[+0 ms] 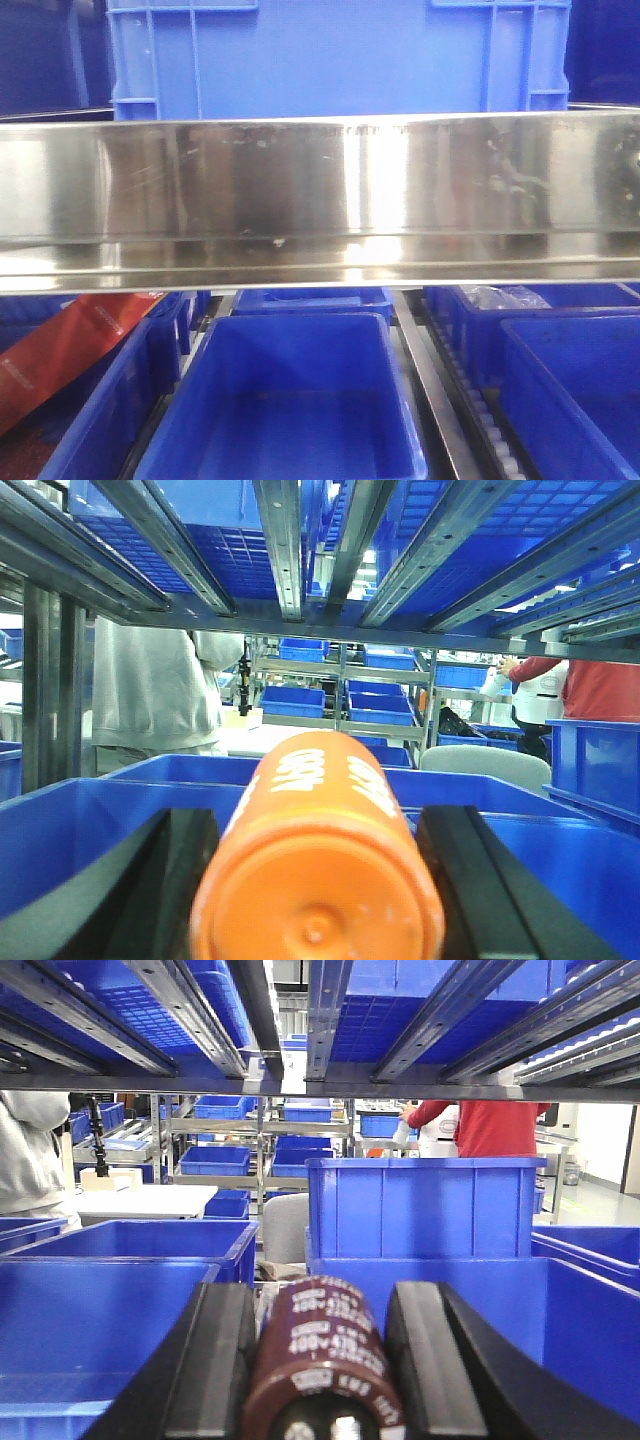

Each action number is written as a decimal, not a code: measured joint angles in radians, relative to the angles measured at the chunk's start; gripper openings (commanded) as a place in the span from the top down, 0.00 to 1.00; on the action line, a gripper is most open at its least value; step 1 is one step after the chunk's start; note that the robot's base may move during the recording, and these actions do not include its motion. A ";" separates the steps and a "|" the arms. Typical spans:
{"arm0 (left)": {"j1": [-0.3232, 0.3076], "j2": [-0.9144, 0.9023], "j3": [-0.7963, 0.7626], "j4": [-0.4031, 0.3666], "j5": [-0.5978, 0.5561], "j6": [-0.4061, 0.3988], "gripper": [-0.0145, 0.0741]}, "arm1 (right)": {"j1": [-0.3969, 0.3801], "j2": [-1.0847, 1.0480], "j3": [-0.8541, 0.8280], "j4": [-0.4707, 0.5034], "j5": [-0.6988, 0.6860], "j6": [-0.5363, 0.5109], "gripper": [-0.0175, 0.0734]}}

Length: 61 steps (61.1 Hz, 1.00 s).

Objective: Place cylindrical capacitor in blue bin on shelf
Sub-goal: 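Move the left gripper over a blue bin and release the orange cylinder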

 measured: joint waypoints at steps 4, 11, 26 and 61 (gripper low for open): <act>0.000 0.000 0.000 0.000 0.000 0.000 0.96 | 0.000 0.000 0.000 0.000 0.000 0.000 0.99; 0.000 0.000 0.000 0.000 0.000 0.000 0.96 | 0.000 0.000 0.000 0.000 0.000 0.000 0.99; 0.000 0.000 0.000 0.002 0.000 0.000 0.96 | 0.000 0.000 0.000 0.000 0.000 0.000 0.99; 0.000 0.000 0.000 0.002 -0.065 0.000 0.96 | 0.000 0.000 0.000 0.025 0.014 0.000 0.99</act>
